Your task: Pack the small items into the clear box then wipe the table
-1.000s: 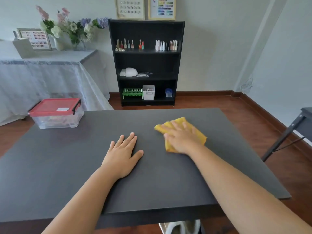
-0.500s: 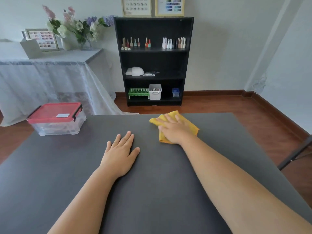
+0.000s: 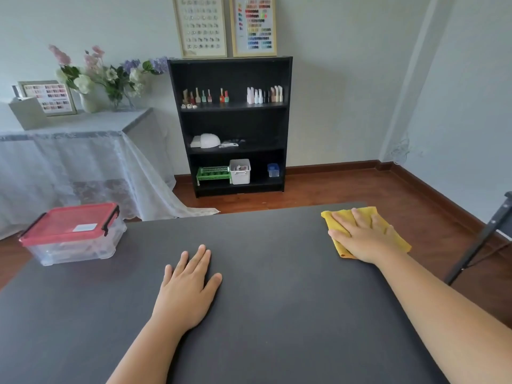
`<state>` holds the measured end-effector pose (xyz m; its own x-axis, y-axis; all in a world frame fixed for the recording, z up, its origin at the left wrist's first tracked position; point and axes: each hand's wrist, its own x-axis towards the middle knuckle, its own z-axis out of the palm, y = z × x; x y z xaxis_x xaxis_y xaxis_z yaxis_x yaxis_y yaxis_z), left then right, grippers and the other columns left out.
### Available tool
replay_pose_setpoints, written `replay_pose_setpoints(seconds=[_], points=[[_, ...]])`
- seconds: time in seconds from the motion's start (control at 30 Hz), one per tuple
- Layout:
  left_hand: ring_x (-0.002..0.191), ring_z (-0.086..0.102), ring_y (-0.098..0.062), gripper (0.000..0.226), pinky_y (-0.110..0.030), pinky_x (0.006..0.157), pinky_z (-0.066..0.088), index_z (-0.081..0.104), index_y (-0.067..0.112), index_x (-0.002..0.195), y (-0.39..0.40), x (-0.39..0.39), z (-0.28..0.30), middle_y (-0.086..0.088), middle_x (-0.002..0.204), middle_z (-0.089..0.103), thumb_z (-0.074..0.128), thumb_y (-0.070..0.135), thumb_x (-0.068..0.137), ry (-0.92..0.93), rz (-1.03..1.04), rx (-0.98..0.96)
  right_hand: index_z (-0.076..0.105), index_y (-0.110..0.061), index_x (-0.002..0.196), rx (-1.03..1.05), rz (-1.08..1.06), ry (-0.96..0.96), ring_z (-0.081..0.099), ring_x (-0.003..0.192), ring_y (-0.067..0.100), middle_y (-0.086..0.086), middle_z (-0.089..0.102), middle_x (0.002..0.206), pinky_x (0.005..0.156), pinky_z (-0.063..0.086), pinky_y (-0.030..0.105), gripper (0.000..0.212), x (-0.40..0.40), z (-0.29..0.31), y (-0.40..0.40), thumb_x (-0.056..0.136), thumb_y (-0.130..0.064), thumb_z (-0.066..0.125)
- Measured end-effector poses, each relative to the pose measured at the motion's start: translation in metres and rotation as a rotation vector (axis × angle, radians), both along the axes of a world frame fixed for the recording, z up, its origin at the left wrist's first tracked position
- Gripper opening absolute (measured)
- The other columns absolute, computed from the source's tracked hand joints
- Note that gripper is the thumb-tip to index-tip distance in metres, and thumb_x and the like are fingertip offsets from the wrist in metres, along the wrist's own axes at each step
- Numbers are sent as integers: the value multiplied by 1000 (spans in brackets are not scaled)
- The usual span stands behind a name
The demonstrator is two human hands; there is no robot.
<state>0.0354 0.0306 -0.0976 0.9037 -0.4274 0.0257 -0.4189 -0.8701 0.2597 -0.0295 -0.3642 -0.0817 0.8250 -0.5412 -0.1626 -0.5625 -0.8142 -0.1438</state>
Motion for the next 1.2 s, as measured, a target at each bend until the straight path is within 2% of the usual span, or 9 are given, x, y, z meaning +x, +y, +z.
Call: replay_pose_setpoints(seconds=[0.17, 0.83, 1.1, 1.2], points=[[147, -5, -17, 65, -41, 117, 1, 5, 29, 152, 0, -2, 1, 15, 160, -2, 18, 56, 95, -8, -5, -2, -9, -72, 130, -30, 67, -4, -13, 144, 34, -14, -13, 159, 110, -3, 64, 73, -40, -5, 21, 61, -93, 2], [147, -3, -18, 71, -43, 117, 6, 3, 26, 152, 35, -63, -4, 13, 160, -3, 10, 62, 91, -32, -5, 87, -8, -67, 134, -47, 62, -31, -10, 145, 33, -13, -12, 159, 112, 0, 61, 71, -149, -1, 57, 67, -89, -1], [147, -2, -18, 71, -43, 117, 7, 3, 26, 152, 47, -91, -2, 13, 160, -3, 10, 62, 91, -42, -3, 111, -12, -69, 132, -14, 58, -33, -12, 145, 33, -14, -14, 159, 111, -2, 61, 74, -174, -1, 63, 62, -91, -4], [147, -3, -18, 71, -43, 117, 6, 2, 26, 152, 49, -98, -1, 12, 160, -3, 10, 61, 92, -33, 0, 107, -7, -64, 136, 23, 50, -9, -11, 145, 33, -10, -10, 160, 109, -5, 65, 68, -176, 8, 69, 72, -85, 3]])
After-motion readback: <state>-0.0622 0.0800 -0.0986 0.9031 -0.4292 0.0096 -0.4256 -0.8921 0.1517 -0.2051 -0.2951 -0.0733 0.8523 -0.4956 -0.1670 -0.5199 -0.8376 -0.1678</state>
